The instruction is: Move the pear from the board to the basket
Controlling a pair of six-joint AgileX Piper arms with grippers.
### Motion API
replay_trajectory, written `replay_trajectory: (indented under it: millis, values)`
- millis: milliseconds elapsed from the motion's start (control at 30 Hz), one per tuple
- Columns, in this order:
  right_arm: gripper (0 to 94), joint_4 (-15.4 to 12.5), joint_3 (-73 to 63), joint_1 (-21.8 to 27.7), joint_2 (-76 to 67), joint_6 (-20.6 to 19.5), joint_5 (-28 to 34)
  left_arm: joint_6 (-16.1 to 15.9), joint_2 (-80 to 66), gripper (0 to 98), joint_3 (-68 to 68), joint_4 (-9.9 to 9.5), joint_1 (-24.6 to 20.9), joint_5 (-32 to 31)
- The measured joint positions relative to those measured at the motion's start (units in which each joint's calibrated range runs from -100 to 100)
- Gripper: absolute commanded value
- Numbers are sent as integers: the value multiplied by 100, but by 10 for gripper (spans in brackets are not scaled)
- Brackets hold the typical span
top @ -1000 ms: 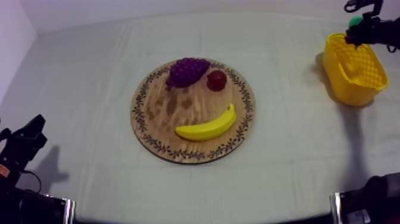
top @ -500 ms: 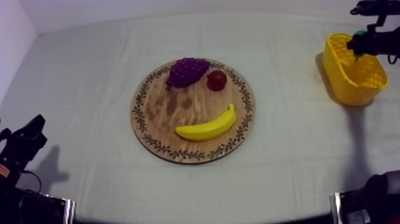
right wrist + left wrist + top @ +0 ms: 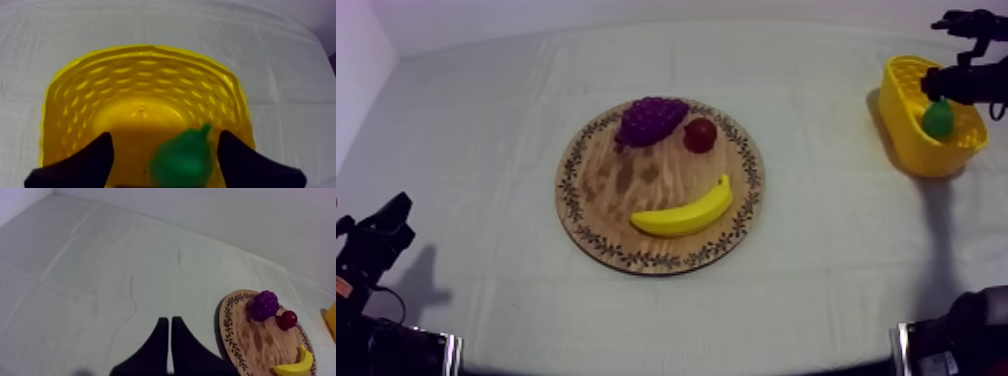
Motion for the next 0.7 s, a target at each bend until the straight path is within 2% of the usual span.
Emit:
replay_trajectory:
  millis: [100, 300, 433, 567, 700]
  values:
    - [557, 0, 7, -5, 0, -14, 0, 0, 0, 1, 0, 0, 0, 0]
    - [412, 0, 87, -88, -126, 24, 38, 0, 0, 1, 0, 0, 0, 0]
    - [287, -5, 219, -184, -312, 16, -34, 0, 0, 1, 0, 0, 0, 0]
    - [117, -15, 456, -341, -594, -28, -106, 0, 0, 1, 0, 0, 0, 0]
    - [32, -15, 765, -518, -907, -35, -134, 0, 0, 1, 0, 0, 0, 0]
